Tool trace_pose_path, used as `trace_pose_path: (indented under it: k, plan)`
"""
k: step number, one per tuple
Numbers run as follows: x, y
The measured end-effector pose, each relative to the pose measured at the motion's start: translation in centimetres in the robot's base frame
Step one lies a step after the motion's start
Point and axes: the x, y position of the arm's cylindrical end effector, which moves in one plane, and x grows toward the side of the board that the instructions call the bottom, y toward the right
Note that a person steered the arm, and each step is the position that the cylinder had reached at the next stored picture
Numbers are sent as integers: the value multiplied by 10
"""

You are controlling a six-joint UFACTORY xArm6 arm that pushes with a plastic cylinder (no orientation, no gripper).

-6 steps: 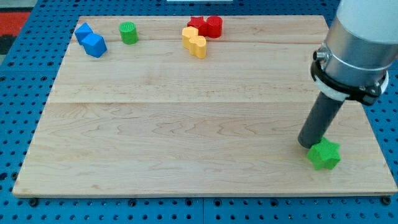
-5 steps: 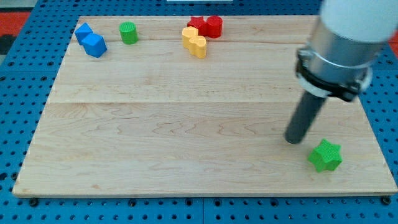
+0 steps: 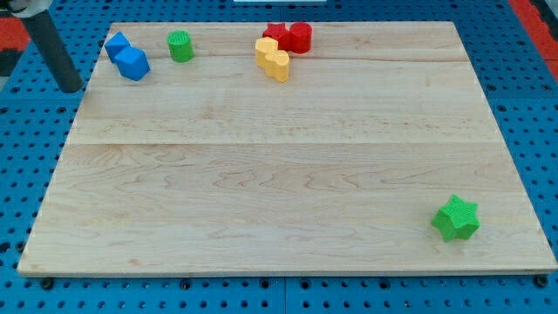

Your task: Push the triangle close to the green star

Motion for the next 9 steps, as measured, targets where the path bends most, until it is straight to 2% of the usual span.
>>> trace_pose_path:
  k: [3,4,6,7,8,9]
  plan:
    - [-112,32]
    - [-114,55]
    - [-43,68]
    - [-24,90]
    - [-26,115]
    - [-55,90]
